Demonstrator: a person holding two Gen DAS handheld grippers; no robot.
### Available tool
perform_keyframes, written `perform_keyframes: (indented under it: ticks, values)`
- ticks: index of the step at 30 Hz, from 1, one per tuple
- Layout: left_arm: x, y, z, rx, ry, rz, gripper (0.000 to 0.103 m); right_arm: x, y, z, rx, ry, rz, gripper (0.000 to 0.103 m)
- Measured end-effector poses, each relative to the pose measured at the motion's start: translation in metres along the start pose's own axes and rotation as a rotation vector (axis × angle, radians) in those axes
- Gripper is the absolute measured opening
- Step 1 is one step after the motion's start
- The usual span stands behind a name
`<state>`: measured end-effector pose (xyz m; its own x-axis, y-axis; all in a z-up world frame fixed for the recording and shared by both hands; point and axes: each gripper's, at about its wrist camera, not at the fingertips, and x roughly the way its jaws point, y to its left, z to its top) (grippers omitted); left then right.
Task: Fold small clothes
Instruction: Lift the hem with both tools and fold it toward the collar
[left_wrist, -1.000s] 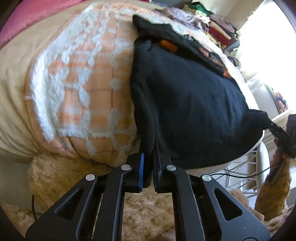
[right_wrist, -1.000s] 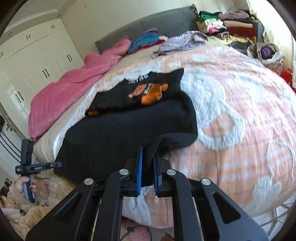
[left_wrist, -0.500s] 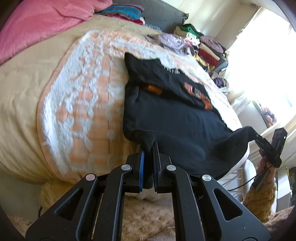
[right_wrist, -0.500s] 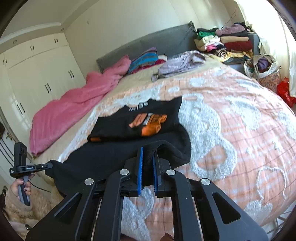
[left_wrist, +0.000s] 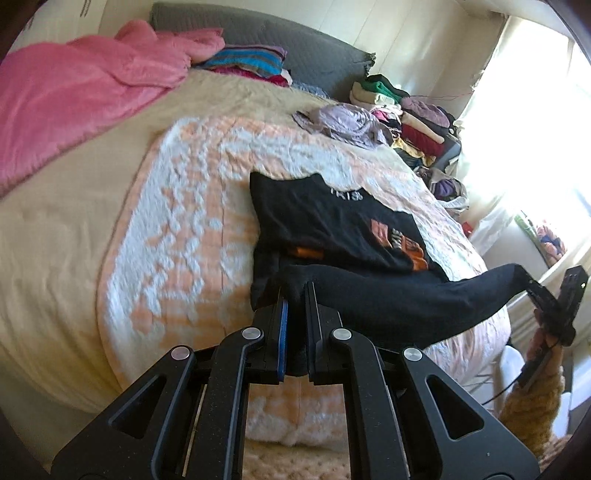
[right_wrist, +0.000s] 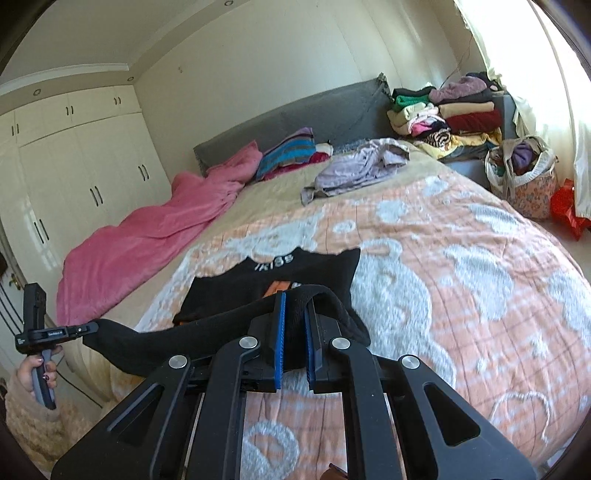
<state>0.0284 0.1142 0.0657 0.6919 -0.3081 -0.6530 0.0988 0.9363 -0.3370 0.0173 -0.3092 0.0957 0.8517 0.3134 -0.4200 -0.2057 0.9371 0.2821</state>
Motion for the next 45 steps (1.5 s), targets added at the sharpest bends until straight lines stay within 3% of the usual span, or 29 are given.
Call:
perform_keyframes:
  ticks: [19,45]
  values:
    - [0.019,-0.008,0.061,0.012,-0.110,0.052,0.002,0.033,0.002,0.051,-0.026,-0.066,-0.024,0.008]
    - [0.055,-0.012,0.110,0.034,-0.135,0.088,0.002,0.078,-0.008,0.072,-0.024,-0.059,-0.089,0.008]
